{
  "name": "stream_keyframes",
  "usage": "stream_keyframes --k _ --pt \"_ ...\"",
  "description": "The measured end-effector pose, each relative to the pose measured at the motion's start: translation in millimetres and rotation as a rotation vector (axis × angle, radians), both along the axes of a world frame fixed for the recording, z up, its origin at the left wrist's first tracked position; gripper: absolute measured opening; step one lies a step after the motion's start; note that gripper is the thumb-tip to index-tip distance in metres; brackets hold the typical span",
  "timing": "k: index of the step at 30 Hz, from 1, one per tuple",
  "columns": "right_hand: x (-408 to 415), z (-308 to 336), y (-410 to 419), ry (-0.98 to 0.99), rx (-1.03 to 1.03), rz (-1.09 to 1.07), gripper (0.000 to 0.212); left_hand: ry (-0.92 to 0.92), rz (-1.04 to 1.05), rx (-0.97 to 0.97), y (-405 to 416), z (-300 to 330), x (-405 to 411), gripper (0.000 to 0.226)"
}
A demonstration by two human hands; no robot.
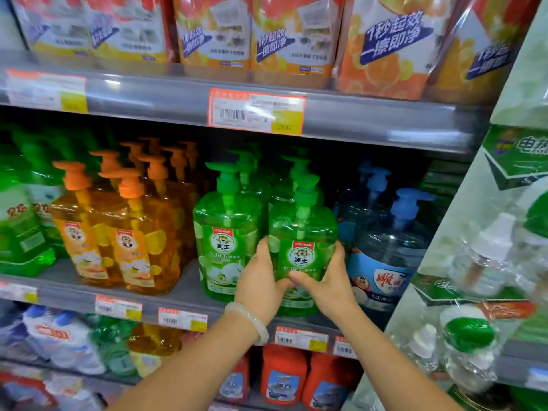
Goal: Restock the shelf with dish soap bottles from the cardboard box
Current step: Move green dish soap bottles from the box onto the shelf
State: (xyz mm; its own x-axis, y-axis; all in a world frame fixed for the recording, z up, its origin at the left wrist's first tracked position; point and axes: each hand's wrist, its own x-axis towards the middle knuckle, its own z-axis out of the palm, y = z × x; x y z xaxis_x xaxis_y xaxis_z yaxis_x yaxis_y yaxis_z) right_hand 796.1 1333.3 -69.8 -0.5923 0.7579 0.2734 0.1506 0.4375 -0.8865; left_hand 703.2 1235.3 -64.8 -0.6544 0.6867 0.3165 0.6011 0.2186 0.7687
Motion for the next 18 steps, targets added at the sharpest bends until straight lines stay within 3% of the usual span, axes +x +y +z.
stream_keyframes --k 3,18 --pt "-2.1 -1.9 -1.4 -0.004 0.011 -0.002 0.097 0.06 0.064 -0.087 -4.3 2.7 0.0 0.059" --pt "-5.6 -3.3 -6.9 -0.025 0.003 -0.05 0.101 0.208 0.172 -0.292 -8.0 17.3 -0.3 0.046"
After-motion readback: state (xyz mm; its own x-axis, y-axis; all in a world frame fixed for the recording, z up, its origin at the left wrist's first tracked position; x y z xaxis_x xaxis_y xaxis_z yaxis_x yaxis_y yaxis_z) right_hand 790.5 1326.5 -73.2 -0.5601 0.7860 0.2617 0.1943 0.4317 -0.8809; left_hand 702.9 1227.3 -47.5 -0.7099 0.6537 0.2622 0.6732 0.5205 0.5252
